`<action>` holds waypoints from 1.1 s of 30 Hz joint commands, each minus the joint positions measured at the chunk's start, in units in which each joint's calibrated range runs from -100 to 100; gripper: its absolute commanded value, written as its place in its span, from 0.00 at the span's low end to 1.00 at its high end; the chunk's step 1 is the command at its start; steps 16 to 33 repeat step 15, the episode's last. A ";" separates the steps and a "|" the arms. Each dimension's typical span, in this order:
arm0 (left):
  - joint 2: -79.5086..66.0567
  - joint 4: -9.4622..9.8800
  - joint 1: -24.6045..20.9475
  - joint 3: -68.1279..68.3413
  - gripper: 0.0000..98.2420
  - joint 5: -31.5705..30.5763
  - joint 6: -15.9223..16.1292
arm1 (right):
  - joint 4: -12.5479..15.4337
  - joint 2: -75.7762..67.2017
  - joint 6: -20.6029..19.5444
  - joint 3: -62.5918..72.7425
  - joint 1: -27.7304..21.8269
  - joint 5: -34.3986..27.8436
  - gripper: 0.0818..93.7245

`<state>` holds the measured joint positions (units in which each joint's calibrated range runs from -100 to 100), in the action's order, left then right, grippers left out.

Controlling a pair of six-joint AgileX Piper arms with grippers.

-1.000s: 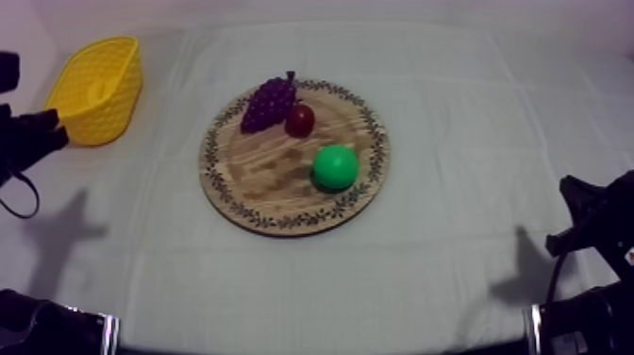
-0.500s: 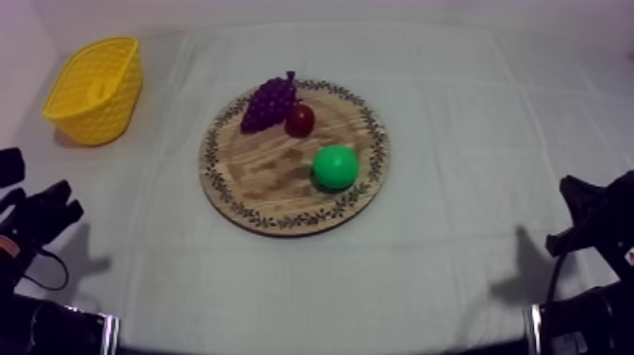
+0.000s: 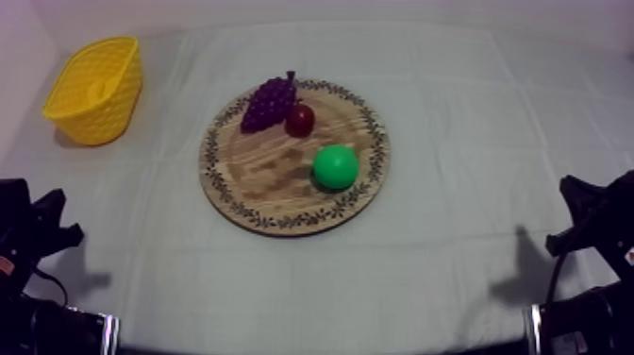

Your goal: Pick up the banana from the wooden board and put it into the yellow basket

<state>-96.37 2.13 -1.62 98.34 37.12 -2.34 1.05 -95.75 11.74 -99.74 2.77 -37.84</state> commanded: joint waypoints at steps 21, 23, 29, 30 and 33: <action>-3.36 -0.25 -0.01 1.43 0.00 -6.06 -8.50 | 0.00 -0.01 0.01 -0.04 -0.02 -0.06 0.00; -3.36 -0.25 -0.01 1.43 0.00 -6.06 -8.50 | 0.00 -0.01 0.01 -0.04 -0.02 -0.06 0.00; -3.36 -0.25 -0.01 1.43 0.00 -6.06 -8.50 | 0.00 -0.01 0.01 -0.04 -0.02 -0.06 0.00; -3.36 -0.25 -0.01 1.43 0.00 -6.06 -8.50 | 0.00 -0.01 0.01 -0.04 -0.02 -0.06 0.00; -3.36 -0.25 -0.01 1.43 0.00 -6.06 -8.50 | 0.00 -0.01 0.01 -0.04 -0.02 -0.06 0.00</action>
